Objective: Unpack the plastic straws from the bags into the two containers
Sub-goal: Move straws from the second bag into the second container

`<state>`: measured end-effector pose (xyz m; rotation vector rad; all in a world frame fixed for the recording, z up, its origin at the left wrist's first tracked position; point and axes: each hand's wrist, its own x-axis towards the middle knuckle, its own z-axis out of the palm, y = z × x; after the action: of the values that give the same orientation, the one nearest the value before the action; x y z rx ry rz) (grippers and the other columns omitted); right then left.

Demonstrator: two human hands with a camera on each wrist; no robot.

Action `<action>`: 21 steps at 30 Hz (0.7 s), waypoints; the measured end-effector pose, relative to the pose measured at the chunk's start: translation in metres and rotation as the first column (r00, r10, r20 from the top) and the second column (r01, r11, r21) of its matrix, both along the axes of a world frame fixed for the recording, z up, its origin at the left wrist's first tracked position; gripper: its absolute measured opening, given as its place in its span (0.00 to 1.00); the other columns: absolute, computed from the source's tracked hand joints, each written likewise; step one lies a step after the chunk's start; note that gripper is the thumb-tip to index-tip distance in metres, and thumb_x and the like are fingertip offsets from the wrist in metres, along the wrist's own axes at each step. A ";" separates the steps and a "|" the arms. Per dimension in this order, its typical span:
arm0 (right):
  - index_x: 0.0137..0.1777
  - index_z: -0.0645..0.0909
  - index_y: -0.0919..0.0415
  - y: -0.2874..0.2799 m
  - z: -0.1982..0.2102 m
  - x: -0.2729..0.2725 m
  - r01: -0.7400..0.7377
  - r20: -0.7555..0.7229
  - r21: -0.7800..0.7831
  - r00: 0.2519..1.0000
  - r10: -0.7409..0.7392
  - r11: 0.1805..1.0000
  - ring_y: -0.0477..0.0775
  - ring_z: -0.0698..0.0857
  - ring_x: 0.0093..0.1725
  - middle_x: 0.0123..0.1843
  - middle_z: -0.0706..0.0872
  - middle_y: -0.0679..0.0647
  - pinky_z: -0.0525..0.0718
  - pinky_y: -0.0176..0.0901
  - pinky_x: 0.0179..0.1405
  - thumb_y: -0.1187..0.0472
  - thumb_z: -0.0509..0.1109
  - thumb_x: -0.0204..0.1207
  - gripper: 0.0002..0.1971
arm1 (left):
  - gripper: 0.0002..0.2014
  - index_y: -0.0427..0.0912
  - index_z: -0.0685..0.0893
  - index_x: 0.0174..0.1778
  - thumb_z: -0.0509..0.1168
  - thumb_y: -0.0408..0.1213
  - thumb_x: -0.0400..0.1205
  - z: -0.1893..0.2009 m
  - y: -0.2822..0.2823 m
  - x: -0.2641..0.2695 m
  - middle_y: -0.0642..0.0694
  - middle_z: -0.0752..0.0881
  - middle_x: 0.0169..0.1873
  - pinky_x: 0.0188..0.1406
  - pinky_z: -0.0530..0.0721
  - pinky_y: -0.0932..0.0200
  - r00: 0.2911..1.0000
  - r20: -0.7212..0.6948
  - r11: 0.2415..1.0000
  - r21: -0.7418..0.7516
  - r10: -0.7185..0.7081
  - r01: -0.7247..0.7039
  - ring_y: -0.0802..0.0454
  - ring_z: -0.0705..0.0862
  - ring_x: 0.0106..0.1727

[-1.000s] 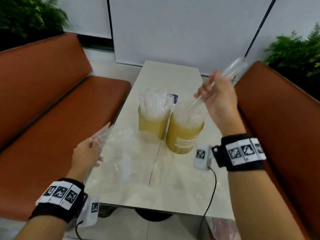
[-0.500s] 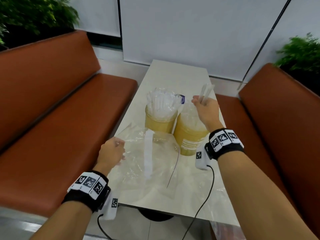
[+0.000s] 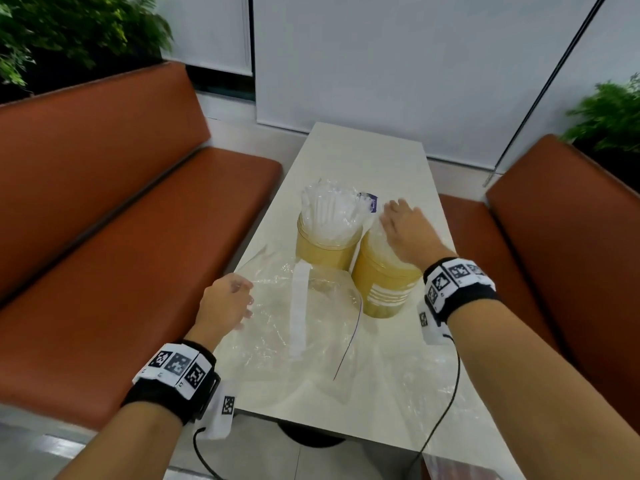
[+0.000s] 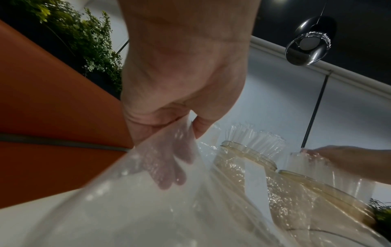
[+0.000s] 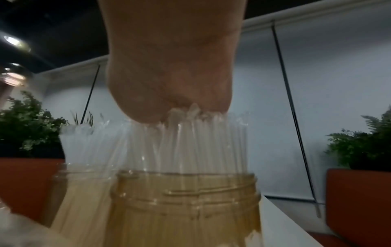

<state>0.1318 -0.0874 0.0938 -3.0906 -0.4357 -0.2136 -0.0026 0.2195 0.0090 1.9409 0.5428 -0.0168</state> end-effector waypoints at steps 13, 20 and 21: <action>0.85 0.64 0.55 -0.007 -0.009 0.007 0.177 0.162 0.265 0.961 -0.225 0.948 0.61 0.65 0.85 0.86 0.67 0.58 0.57 0.66 0.85 0.44 0.46 0.90 0.29 | 0.08 0.46 0.86 0.50 0.61 0.38 0.87 -0.004 0.009 -0.002 0.42 0.90 0.43 0.41 0.90 0.43 0.999 0.015 0.999 -0.006 -0.036 0.036 0.41 0.93 0.41; 0.79 0.73 0.57 0.029 0.011 0.013 0.268 0.102 0.258 0.948 -0.302 0.928 0.69 0.76 0.74 0.75 0.78 0.63 0.64 0.68 0.78 0.35 0.44 0.87 0.34 | 0.08 0.46 0.86 0.50 0.61 0.39 0.88 -0.009 0.015 -0.009 0.43 0.90 0.42 0.38 0.88 0.48 0.996 0.034 0.996 0.003 -0.085 0.085 0.44 0.92 0.41; 0.78 0.74 0.55 0.044 0.017 0.016 0.187 0.159 0.297 0.957 -0.241 0.937 0.68 0.77 0.73 0.75 0.78 0.62 0.69 0.66 0.76 0.32 0.47 0.85 0.35 | 0.08 0.47 0.86 0.50 0.61 0.39 0.88 -0.010 0.015 -0.008 0.43 0.90 0.42 0.36 0.87 0.50 0.996 0.032 0.996 0.006 -0.089 0.088 0.44 0.92 0.41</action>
<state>0.1479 -0.0430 0.1110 -2.8418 -0.0569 -0.5324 -0.0108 0.2349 -0.0012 1.9648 0.4359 -0.0411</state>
